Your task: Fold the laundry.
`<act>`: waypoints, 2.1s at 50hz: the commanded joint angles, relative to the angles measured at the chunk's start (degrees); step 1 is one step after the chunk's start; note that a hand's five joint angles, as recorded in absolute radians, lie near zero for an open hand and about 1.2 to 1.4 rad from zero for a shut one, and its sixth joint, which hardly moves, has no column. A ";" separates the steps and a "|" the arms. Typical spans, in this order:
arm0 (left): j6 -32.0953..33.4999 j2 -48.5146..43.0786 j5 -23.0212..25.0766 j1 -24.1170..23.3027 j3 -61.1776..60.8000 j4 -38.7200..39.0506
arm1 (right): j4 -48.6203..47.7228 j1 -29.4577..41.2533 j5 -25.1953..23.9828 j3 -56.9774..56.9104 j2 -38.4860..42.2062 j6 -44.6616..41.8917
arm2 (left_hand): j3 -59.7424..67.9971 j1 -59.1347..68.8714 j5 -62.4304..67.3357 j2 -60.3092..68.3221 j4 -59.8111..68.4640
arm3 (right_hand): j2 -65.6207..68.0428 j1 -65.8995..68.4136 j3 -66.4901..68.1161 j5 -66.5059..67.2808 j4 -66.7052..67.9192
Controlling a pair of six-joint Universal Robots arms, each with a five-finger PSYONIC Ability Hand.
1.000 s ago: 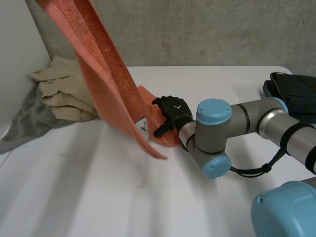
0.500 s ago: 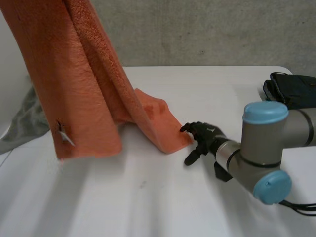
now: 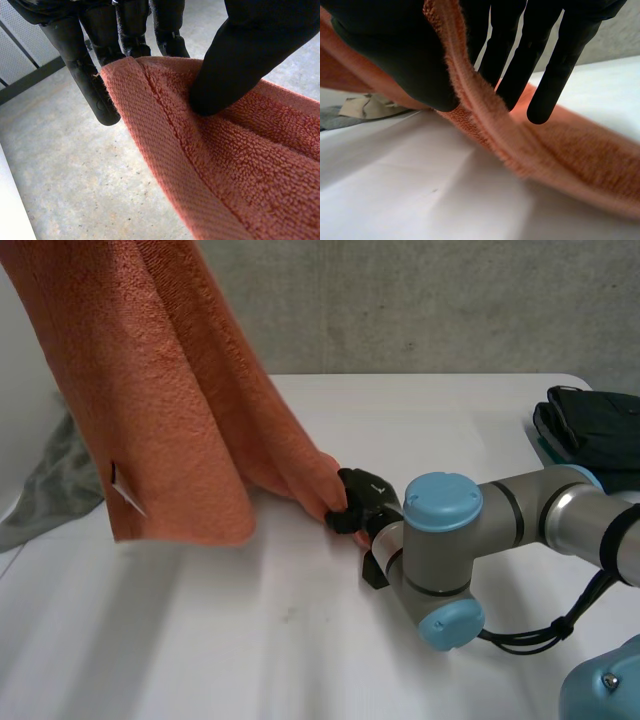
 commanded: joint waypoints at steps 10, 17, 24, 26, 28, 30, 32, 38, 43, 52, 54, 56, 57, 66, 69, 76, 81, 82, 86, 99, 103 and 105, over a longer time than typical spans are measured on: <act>0.38 0.06 -0.44 7.60 -3.32 -6.25 | 9.76 -25.61 -12.99 10.86 -33.30 -45.61 | 11.64 15.37 13.11 11.36 11.15 | 12.61 15.47 12.51 13.54 12.03; 0.38 -0.55 0.70 19.12 -7.54 -14.78 | 26.03 -29.49 -17.31 3.03 -45.96 -56.89 | 11.64 15.37 13.11 11.36 11.15 | 12.61 15.47 12.51 13.54 12.03; 1.79 -3.98 7.47 20.54 -12.55 -21.99 | 35.17 -34.05 -19.50 -0.57 -48.52 -65.58 | 11.64 15.37 13.11 11.36 11.15 | 12.61 15.47 12.51 13.54 12.03; 2.93 -5.56 8.35 20.54 -12.99 -23.92 | 36.58 -34.15 -19.68 -0.93 -48.17 -67.60 | 11.64 15.37 13.11 11.36 11.15 | 12.61 15.47 12.51 13.54 12.03; 5.30 -8.55 9.23 20.54 -13.70 -26.47 | 38.95 -34.06 -19.42 -1.01 -45.98 -70.51 | 11.64 15.37 13.11 11.36 11.15 | 12.61 15.47 12.51 13.54 12.03; 7.66 -12.48 9.23 20.27 -14.05 -27.79 | 40.44 -33.54 -18.98 -1.19 -42.31 -73.31 | 11.64 15.37 13.11 11.36 11.15 | 12.61 15.47 12.51 13.54 12.03; 10.04 -16.70 8.97 19.49 -12.91 -27.71 | 40.71 -32.40 -18.63 -1.28 -38.09 -75.34 | 11.64 15.37 13.11 11.36 11.15 | 12.61 15.47 12.51 13.54 12.03; 13.13 -29.28 8.01 15.88 -1.68 -22.80 | 37.22 -29.23 -12.85 -7.93 -27.19 -76.67 | 11.64 15.37 13.11 11.36 11.15 | 12.61 15.47 12.51 13.54 12.03; 13.30 -40.34 3.80 14.56 19.11 -15.34 | 22.82 -27.21 -6.42 -17.70 -21.28 -74.65 | 11.64 15.37 13.11 11.36 11.15 | 12.61 15.47 12.51 13.54 12.03; 10.23 -45.91 -0.26 13.86 35.52 11.21 | -18.68 -25.80 -1.49 -17.28 -23.73 -62.61 | 11.64 15.37 13.11 11.36 11.15 | 12.61 15.47 12.51 13.54 12.03; 8.66 -45.82 -0.70 13.68 34.91 15.69 | -20.80 -25.80 -1.93 -15.26 -24.96 -62.08 | 11.64 15.37 13.11 11.36 11.15 | 12.61 15.47 12.51 13.54 12.03; 7.86 -45.73 -1.22 13.68 33.94 15.80 | -20.46 -25.80 -1.93 -14.12 -25.23 -61.81 | 11.64 15.37 13.11 11.36 11.15 | 12.61 15.47 12.51 13.54 12.03; 7.59 -45.65 -1.40 13.77 33.16 15.62 | -20.11 -25.80 -2.02 -13.41 -25.40 -61.73 | 11.64 15.37 13.11 11.36 11.15 | 12.61 15.47 12.51 13.54 12.03; 6.80 -43.98 -1.23 14.30 16.57 15.53 | -9.39 -26.06 -7.03 -4.01 -24.62 -61.73 | 11.64 15.37 13.11 11.36 11.15 | 12.61 15.47 12.51 13.54 12.03; 6.89 -43.89 -0.96 14.30 12.07 15.45 | -5.97 -26.06 -7.82 -1.64 -22.08 -61.73 | 11.64 15.37 13.11 11.36 11.15 | 12.61 15.47 12.51 13.54 12.03; 7.85 -43.71 -0.44 13.59 -1.46 14.04 | 0.18 -26.24 -8.79 1.88 -15.05 -63.74 | 11.64 15.37 13.11 11.36 11.15 | 12.61 15.47 12.51 13.54 12.03; 11.62 -40.66 -0.26 13.42 -12.26 9.93 | 5.28 -26.59 -8.52 4.08 -14.15 -66.64 | 11.64 15.37 13.11 11.36 11.15 | 12.61 15.47 12.51 13.54 12.03; 12.77 -39.42 -0.26 13.50 -13.94 8.78 | 6.86 -26.59 -8.44 4.69 -14.33 -67.26 | 11.64 15.37 13.11 11.36 11.15 | 12.61 15.47 12.51 13.54 12.03; 20.06 -31.34 -0.26 14.03 -23.26 1.40 | 16.79 -26.76 -8.61 9.43 -16.17 -70.77 | 11.64 15.37 13.11 11.36 11.15 | 12.61 15.47 12.51 13.54 12.03; 40.90 -10.23 1.32 19.31 -44.19 -29.29 | 39.57 -37.48 -8.43 34.93 -39.20 -98.10 | 11.64 15.37 13.11 11.36 11.15 | 12.61 15.47 12.51 13.54 12.03; 42.31 -10.58 3.34 20.18 -43.76 -27.89 | 37.47 -37.93 -8.70 35.72 -39.38 -99.17 | 11.64 15.37 13.11 11.36 11.15 | 12.61 15.47 12.51 13.54 12.03; 42.05 -11.88 4.04 20.18 -41.66 -24.75 | 35.19 -37.49 -8.79 35.37 -39.38 -99.08 | 11.64 15.37 13.11 11.36 11.15 | 12.61 15.47 12.51 13.54 12.03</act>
